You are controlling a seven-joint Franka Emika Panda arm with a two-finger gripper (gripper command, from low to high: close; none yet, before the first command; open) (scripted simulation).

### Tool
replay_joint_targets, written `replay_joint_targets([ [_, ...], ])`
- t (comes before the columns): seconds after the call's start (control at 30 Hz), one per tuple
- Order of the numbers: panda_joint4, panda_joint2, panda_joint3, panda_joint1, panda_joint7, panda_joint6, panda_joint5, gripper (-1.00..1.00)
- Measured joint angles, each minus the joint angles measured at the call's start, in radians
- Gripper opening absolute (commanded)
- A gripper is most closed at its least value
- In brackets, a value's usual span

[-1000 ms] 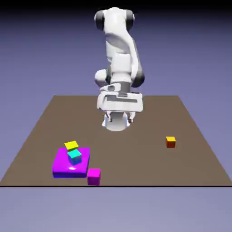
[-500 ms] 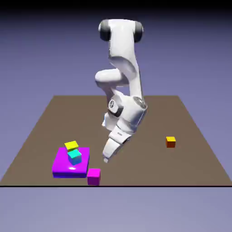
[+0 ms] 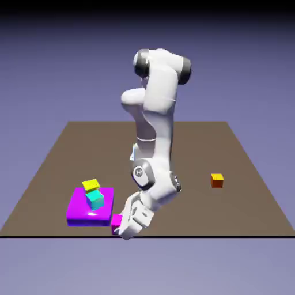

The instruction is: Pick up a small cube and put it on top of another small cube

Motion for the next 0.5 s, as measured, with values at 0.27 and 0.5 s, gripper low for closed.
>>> replay_joint_targets([
  [0.27, -0.074, -0.281, -0.225, 0.018, -0.01, -0.338, 0.244, -1.0],
  [0.5, -0.165, -0.245, -0.289, -0.036, 0.014, -0.229, 0.27, -1.0],
])
